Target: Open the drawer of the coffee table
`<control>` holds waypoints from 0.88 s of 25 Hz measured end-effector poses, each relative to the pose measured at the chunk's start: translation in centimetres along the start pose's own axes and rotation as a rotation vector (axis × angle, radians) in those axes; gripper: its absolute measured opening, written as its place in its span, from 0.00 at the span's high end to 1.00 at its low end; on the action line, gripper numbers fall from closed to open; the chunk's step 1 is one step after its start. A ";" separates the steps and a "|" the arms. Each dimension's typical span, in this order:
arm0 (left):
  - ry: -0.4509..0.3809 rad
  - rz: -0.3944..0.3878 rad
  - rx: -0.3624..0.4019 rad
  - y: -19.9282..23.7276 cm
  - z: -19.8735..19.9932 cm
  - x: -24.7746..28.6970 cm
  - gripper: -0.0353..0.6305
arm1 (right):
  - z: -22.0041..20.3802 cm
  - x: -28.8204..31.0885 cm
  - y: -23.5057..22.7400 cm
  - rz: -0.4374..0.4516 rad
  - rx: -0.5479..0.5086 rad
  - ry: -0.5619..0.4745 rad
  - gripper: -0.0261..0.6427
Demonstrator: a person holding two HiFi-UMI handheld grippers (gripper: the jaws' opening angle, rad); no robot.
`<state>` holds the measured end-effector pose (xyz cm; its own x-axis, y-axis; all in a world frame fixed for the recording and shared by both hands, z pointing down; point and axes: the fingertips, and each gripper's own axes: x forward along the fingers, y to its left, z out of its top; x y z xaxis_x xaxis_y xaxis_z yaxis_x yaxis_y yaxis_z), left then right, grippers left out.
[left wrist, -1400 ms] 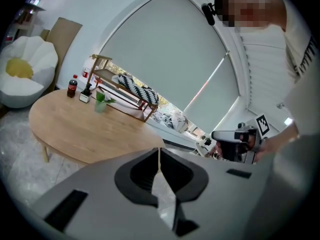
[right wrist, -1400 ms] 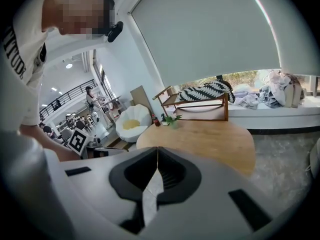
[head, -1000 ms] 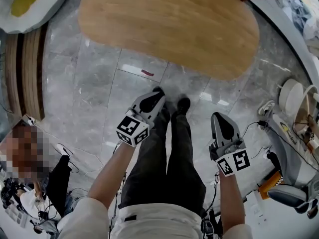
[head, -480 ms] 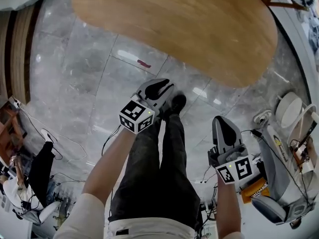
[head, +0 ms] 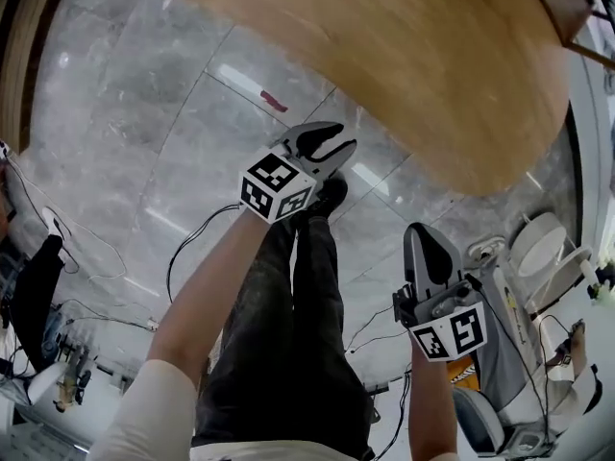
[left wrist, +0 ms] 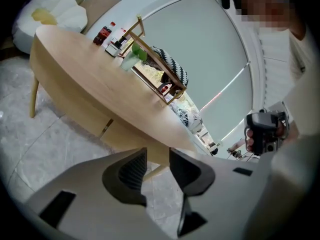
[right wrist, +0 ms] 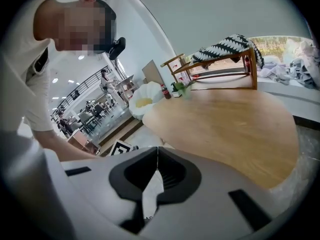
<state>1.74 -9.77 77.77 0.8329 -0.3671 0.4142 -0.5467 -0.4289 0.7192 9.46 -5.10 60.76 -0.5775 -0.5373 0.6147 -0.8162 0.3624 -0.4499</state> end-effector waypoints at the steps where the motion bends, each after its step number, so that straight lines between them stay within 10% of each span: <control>1: -0.004 -0.001 -0.005 0.5 -0.3 0.5 0.74 | -0.5 0.4 0.0 0.009 -0.004 0.008 0.93; 22: -0.101 -0.104 -0.161 6.1 -5.6 10.8 0.51 | -9.7 4.5 -0.8 0.147 -0.052 0.147 0.93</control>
<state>7.86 -11.68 89.74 0.8666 -0.4124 0.2809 -0.4309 -0.3347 0.8380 7.28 -0.40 70.22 -0.6841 -0.3606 0.6340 -0.7205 0.4695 -0.5104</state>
